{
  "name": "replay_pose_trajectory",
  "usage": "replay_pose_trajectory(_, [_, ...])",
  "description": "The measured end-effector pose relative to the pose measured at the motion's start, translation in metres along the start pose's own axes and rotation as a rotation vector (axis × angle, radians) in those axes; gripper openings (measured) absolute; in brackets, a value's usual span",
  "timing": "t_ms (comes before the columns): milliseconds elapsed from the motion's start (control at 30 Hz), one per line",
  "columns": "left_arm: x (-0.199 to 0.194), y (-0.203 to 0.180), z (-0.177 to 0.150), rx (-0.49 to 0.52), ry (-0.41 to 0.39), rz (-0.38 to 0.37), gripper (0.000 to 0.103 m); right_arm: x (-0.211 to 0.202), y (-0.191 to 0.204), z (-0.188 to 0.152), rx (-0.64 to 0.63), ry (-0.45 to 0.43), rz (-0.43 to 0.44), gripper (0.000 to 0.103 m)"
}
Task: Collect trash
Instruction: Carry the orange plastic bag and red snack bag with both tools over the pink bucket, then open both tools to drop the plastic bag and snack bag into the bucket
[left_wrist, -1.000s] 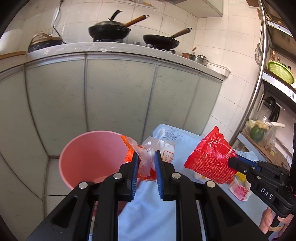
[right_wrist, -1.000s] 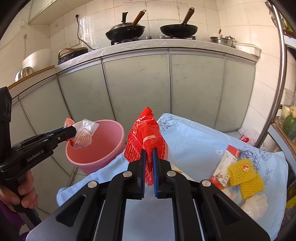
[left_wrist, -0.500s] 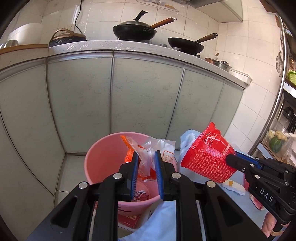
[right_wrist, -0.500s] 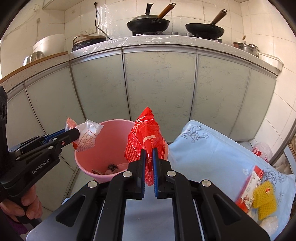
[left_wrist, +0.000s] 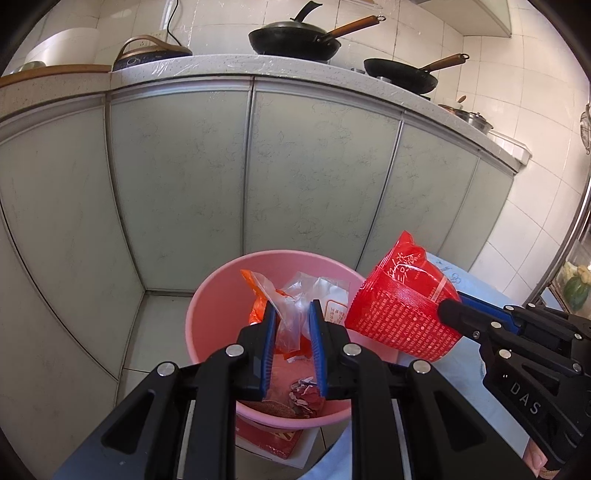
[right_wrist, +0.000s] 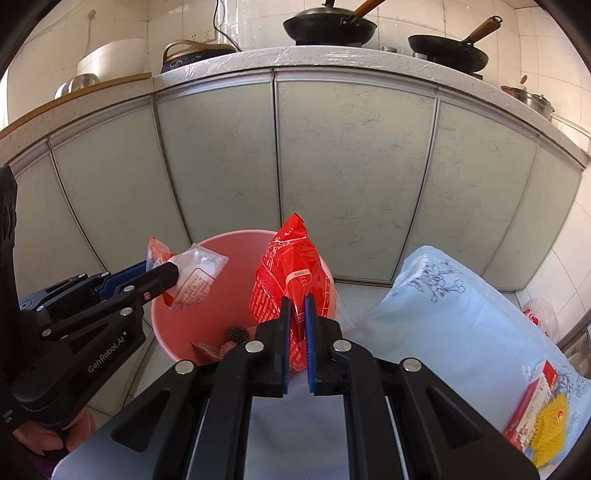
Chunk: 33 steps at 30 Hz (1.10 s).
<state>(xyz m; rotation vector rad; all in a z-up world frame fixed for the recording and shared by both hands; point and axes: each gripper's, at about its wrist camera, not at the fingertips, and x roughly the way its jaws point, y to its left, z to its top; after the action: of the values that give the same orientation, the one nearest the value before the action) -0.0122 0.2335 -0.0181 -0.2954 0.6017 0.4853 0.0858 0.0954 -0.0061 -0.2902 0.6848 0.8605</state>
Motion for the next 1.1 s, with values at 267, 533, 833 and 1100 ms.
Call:
replay_pose_trajectory(267, [0.026,0.009,-0.001,-0.012,0.038,0.037,0.017,0.031,0.001,0.009,-0.006,0.036,0.027,0.007])
replay_pose_trajectory(533, [0.044,0.024,0.002,-0.037,0.065,0.054,0.019,0.060,0.004,0.010,-0.004,0.079,0.032,0.007])
replay_pose_trajectory(833, [0.054,0.041,-0.002,-0.086,0.099,0.048,0.037,0.075,0.005,0.010,0.029,0.121,0.063,0.013])
replay_pose_trajectory(1100, [0.047,0.040,-0.004,-0.091,0.092,0.041,0.043,0.068,0.007,0.008,0.027,0.110,0.045,0.029])
